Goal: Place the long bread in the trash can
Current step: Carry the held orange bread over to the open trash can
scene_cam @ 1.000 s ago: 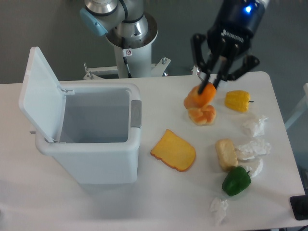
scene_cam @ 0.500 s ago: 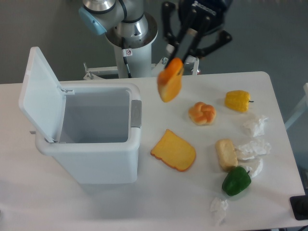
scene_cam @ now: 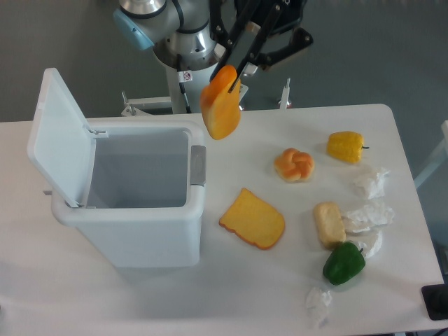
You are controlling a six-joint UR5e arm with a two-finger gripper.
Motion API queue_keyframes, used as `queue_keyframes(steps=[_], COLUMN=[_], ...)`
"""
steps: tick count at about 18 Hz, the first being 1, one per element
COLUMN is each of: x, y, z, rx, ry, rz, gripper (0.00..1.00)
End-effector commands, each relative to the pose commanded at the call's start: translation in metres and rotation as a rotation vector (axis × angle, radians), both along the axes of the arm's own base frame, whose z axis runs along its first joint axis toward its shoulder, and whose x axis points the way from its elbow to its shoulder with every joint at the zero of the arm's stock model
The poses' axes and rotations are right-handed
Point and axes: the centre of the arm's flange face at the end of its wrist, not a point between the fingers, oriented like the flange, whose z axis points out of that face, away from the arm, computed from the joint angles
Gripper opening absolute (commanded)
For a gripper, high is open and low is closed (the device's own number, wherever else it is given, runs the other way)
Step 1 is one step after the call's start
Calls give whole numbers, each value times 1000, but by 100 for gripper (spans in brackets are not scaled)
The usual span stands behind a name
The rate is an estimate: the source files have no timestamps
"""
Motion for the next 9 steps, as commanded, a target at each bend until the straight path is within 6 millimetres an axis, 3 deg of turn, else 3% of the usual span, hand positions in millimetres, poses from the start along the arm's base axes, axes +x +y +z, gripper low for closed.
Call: queue_keyframes(steps=[9], x=[17], y=[14], z=[4], rx=[35], ry=[-12], rz=[-63], gripper=[25])
